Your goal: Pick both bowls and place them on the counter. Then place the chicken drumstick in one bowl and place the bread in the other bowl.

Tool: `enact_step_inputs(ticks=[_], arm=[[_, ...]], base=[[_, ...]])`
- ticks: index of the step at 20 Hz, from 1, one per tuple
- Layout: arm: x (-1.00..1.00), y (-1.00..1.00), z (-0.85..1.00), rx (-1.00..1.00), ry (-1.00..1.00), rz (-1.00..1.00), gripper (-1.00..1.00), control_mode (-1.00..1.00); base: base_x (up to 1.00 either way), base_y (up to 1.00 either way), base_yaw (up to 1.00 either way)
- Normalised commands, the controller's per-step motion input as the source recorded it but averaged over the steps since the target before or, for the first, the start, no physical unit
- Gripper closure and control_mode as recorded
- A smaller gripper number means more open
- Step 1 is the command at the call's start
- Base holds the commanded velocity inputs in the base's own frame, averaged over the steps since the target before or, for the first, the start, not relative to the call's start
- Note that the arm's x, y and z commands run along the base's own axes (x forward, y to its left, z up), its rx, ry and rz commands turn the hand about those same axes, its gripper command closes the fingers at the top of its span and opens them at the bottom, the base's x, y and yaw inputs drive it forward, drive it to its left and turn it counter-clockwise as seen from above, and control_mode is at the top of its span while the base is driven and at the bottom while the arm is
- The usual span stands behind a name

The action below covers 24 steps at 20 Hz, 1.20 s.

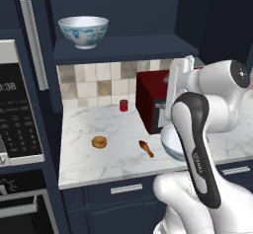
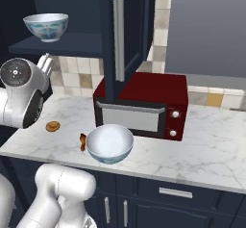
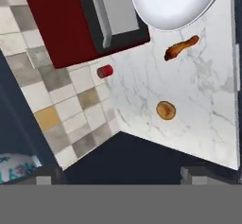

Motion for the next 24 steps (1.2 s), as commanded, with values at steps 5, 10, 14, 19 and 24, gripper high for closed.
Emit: enact_step_inputs(ticks=[5,10,14,19,24], arm=[[0.0,0.18,0.44,-0.02,-0.23,0.16,-1.0,-1.0],[0.0,0.14,0.44,-0.01,-0.28,0.14,-1.0,-1.0],[0.09,0.21,0.49,-0.04,-0.08,0.03,-1.0,-1.0],[0.12,0.13,0.48,-0.02,0.0,0.12,-1.0,-1.0],[0.11,0.01,0.43,0.0,-0.03,0.25,-1.0,-1.0]], base=[[0.0,0.0,0.0],[0.0,0.0,0.0],[0.0,0.0,0.0],[0.0,0.0,0.0],[0.0,0.0,0.0]])
